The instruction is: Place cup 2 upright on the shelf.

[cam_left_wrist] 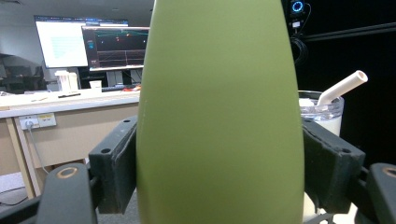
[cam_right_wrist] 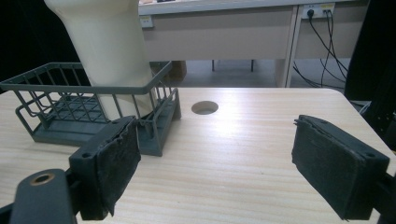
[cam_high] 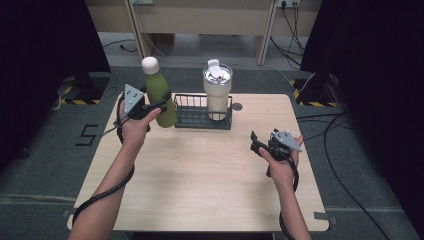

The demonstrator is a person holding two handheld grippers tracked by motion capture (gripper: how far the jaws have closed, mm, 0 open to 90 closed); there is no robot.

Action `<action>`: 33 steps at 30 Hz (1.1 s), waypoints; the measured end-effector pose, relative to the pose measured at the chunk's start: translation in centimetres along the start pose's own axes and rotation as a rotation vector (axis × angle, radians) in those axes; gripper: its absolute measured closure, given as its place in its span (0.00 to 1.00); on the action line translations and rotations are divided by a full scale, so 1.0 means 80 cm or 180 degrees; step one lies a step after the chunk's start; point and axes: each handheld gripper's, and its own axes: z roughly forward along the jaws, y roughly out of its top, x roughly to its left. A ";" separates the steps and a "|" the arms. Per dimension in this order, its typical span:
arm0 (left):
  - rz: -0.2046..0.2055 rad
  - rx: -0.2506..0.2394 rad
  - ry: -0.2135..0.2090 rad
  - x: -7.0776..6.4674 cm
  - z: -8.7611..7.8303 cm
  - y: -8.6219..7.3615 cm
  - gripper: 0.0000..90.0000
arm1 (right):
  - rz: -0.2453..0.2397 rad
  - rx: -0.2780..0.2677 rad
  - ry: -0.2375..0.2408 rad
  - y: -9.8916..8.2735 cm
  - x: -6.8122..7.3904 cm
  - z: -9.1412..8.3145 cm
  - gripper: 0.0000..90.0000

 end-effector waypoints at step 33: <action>-0.0054 -0.0012 -0.0054 -0.011 0.039 0.001 0.26 | 0.0021 0.0030 -0.0024 -0.002 -0.002 0.000 0.17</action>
